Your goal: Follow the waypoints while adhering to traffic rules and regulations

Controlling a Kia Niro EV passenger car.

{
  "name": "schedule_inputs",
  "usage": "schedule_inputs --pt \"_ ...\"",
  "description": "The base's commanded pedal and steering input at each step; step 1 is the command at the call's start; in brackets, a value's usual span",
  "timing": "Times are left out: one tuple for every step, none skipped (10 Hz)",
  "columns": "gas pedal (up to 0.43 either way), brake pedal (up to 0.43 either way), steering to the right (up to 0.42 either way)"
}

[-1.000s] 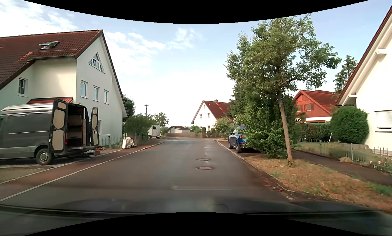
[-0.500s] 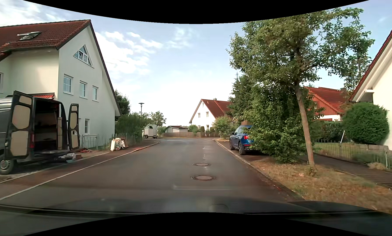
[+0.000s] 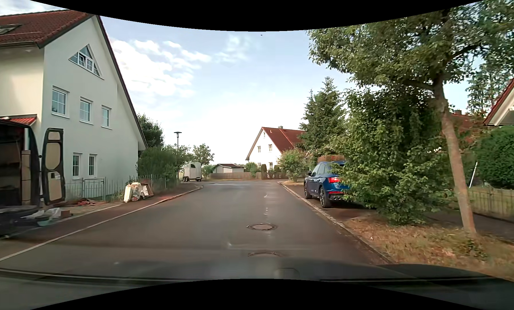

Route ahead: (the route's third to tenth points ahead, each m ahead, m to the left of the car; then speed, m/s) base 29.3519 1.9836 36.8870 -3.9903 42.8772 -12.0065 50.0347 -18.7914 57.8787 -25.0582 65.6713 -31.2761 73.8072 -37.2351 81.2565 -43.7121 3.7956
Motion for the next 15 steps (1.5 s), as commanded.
schedule_inputs --pt "0.169 0.000 0.005" --pt "0.157 0.000 0.002" --pt "0.138 0.000 0.000" --pt "0.118 0.000 -0.001" --pt "0.079 0.000 -0.003" --pt "0.079 0.000 -0.003" --pt "0.079 0.000 -0.003" --pt "0.079 0.000 -0.003" --pt "0.079 0.000 -0.003" --pt "0.079 0.000 -0.003" --pt "0.079 0.000 -0.005" --pt "0.079 0.000 -0.005" --pt "0.079 0.000 -0.005" --pt "0.079 0.000 -0.005" --pt "0.079 0.000 -0.007"
